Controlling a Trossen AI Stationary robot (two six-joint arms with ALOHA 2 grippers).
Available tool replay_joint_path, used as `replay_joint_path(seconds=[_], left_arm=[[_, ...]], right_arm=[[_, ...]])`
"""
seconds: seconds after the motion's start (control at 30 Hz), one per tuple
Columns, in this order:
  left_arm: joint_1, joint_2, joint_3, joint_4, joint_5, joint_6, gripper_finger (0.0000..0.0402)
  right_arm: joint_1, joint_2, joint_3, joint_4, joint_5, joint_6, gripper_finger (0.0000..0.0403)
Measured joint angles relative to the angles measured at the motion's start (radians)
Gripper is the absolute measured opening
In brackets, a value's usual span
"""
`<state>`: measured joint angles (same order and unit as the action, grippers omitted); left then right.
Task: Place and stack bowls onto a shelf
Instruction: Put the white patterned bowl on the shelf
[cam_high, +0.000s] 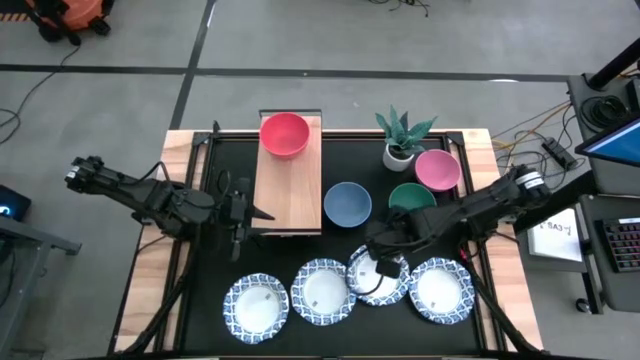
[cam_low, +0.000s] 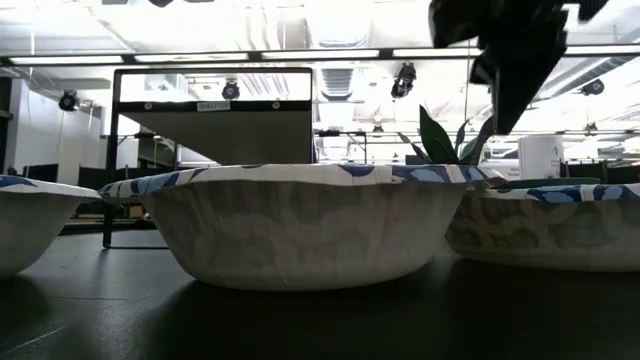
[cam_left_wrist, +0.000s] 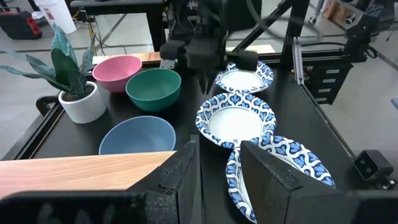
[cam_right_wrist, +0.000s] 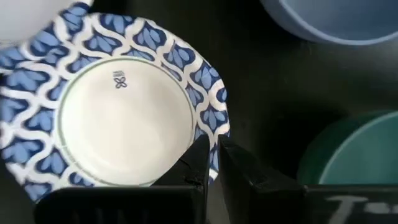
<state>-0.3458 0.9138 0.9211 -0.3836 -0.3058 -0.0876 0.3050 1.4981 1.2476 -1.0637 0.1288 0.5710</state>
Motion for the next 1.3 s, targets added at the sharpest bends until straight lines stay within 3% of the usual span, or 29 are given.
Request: replay_joint_path(seconds=[0.47,0.67,0.97,1.3], left_arm=[[0.000,0.000,0.000,0.000,0.000,0.017,0.0107],[0.000,0.000,0.000,0.001,0.000,0.024,0.0107],[0.000,0.001,0.000,0.002,0.000,0.045,0.0107],[0.000,0.003,0.000,0.002,0.000,0.053,0.0107]], right_arm=[[0.000,0.076,0.029,0.006,0.017,-0.100,0.0149],[-0.002,0.093,0.037,0.017,0.249,-0.189,0.0182],[-0.017,0.100,0.024,0.034,0.029,-0.299,0.0183],[-0.048,0.099,-0.117,0.180,-0.007,-0.294,0.0183]])
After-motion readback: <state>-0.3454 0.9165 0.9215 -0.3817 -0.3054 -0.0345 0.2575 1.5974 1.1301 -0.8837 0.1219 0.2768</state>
